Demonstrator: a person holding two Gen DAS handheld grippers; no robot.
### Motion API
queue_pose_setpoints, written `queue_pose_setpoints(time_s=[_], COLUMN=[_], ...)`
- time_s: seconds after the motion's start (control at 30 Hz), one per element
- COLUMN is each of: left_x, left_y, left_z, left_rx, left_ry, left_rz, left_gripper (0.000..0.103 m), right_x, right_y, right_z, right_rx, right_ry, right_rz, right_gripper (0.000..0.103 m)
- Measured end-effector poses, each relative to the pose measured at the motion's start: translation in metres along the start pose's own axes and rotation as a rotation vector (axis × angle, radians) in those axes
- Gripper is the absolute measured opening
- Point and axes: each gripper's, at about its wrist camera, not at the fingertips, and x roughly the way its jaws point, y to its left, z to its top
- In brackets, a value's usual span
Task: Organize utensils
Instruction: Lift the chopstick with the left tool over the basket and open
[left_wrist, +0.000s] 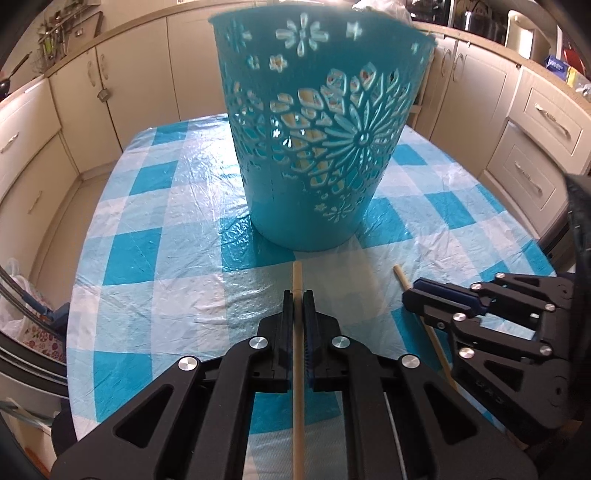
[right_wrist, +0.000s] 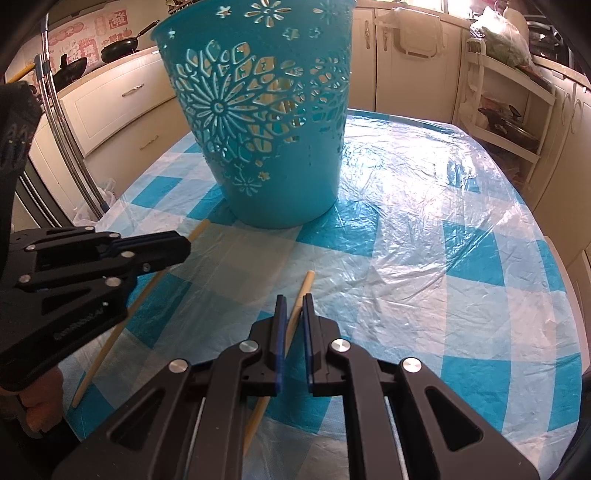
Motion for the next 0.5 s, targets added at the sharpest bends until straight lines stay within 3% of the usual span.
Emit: queue_pose_setpoints(time_s=[0.33, 0.5], left_x=[-0.058, -0.107], left_y=[0.031, 0.044], left_z=[0.013, 0.035], left_rx=[-0.140, -0.182], left_ry=[-0.140, -0.271], left_rz=[-0.198, -0.268], left_gripper=[0.005, 0.005], right_x=[0.000, -0.001], right_y=[0.000, -0.003], right_z=[0.000, 0.000], right_rx=[0.005, 0.022], right_ry=[-0.001, -0.003], right_rz=[0.003, 0.021], right_gripper=[0.009, 0.009])
